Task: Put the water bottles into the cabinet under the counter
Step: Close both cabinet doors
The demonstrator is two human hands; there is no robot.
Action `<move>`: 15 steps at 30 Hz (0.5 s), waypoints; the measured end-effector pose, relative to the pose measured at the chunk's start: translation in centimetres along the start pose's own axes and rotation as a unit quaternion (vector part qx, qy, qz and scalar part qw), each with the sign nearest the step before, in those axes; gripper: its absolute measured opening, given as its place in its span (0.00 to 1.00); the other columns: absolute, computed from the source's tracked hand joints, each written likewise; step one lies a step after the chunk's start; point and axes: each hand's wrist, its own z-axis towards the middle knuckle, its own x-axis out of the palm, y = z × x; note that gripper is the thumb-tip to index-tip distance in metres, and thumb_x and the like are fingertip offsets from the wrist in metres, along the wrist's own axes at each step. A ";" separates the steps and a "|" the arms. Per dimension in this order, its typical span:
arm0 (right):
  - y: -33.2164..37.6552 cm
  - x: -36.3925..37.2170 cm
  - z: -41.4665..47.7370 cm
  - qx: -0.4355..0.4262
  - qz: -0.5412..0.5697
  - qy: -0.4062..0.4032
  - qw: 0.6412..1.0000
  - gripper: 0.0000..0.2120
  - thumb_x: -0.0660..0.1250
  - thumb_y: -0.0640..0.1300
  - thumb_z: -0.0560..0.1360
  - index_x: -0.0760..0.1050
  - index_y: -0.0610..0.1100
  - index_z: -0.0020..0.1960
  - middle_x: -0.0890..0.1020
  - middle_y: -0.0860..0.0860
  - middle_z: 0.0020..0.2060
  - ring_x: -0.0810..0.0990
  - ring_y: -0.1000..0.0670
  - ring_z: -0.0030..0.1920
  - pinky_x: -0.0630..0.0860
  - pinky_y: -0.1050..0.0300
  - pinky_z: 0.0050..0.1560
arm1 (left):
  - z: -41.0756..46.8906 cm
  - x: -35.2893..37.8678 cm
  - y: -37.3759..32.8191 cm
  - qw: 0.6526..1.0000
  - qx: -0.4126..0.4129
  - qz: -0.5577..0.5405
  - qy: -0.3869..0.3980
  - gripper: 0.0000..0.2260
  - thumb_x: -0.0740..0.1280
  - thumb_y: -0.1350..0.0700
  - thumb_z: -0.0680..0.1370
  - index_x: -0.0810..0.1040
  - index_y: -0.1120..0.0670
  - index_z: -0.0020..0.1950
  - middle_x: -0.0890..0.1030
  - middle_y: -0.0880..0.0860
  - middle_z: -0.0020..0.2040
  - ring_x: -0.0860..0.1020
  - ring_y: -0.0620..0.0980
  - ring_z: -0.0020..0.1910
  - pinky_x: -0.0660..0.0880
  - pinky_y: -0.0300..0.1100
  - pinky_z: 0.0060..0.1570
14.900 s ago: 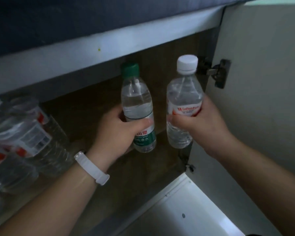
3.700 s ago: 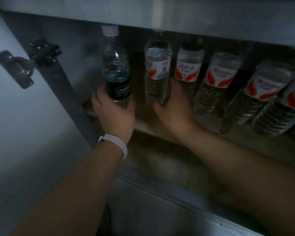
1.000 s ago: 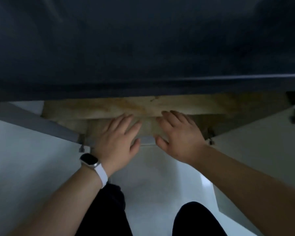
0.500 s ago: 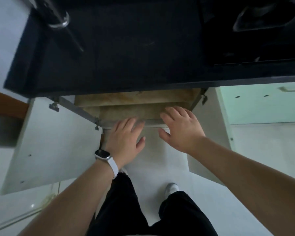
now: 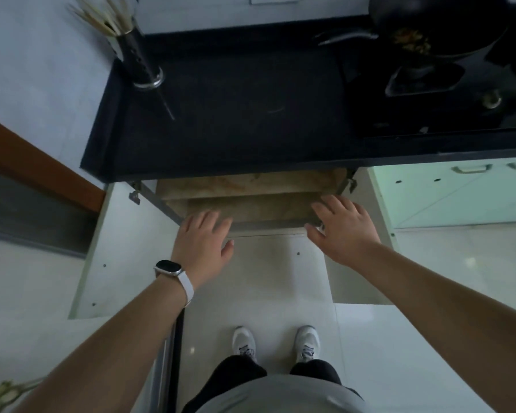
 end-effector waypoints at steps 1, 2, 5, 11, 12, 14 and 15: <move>0.0 0.5 -0.1 0.024 0.005 0.005 1.000 0.27 0.49 0.63 0.80 0.65 0.50 0.73 0.69 0.51 0.71 0.65 0.46 0.72 0.63 0.46 0.72 | -0.3 0.3 1.4 1.000 -0.007 -0.005 0.003 0.21 0.67 0.48 0.78 0.77 0.54 0.69 0.78 0.57 0.66 0.75 0.60 0.67 0.72 0.57 0.65; 0.0 1.1 -0.1 0.043 0.004 0.013 0.999 0.27 0.50 0.63 0.80 0.66 0.50 0.72 0.70 0.50 0.70 0.67 0.46 0.71 0.65 0.46 0.71 | -0.6 0.7 3.0 1.000 -0.016 -0.010 0.015 0.21 0.65 0.47 0.79 0.75 0.53 0.70 0.77 0.56 0.68 0.74 0.59 0.68 0.71 0.56 0.66; -0.4 2.5 -0.3 0.100 -0.014 0.045 0.994 0.26 0.52 0.63 0.79 0.67 0.48 0.69 0.73 0.48 0.67 0.71 0.44 0.67 0.70 0.46 0.65 | -1.5 2.7 7.7 0.996 -0.057 -0.016 0.071 0.22 0.61 0.46 0.80 0.72 0.52 0.73 0.75 0.54 0.69 0.72 0.57 0.69 0.69 0.54 0.66; -2.9 5.1 -1.6 0.254 -0.008 0.050 0.966 0.29 0.56 0.61 0.78 0.65 0.43 0.72 0.70 0.42 0.68 0.69 0.39 0.66 0.71 0.43 0.62 | -4.6 5.9 15.7 0.976 -0.171 -0.003 0.132 0.23 0.61 0.45 0.80 0.70 0.53 0.74 0.72 0.57 0.73 0.69 0.59 0.72 0.68 0.55 0.68; -3.4 5.5 -1.8 0.278 -0.008 0.050 0.959 0.29 0.57 0.60 0.78 0.65 0.42 0.71 0.70 0.41 0.68 0.68 0.37 0.66 0.70 0.42 0.61 | -5.2 6.2 16.8 0.972 -0.191 0.000 0.136 0.24 0.61 0.45 0.80 0.70 0.53 0.74 0.71 0.57 0.74 0.67 0.59 0.72 0.68 0.55 0.68; -4.5 6.4 -2.1 0.324 0.001 0.042 0.945 0.29 0.60 0.59 0.77 0.65 0.41 0.70 0.68 0.39 0.68 0.66 0.36 0.67 0.69 0.40 0.62 | -6.4 6.8 18.5 0.964 -0.228 -0.001 0.138 0.25 0.62 0.45 0.80 0.68 0.53 0.76 0.66 0.58 0.77 0.63 0.60 0.75 0.66 0.57 0.69; -4.9 6.7 -2.2 0.346 0.011 0.043 0.937 0.30 0.60 0.59 0.77 0.64 0.40 0.71 0.67 0.39 0.69 0.66 0.35 0.67 0.69 0.40 0.62 | -6.8 7.0 19.3 0.958 -0.249 -0.002 0.145 0.26 0.62 0.45 0.80 0.67 0.52 0.76 0.64 0.58 0.78 0.61 0.61 0.75 0.65 0.58 0.69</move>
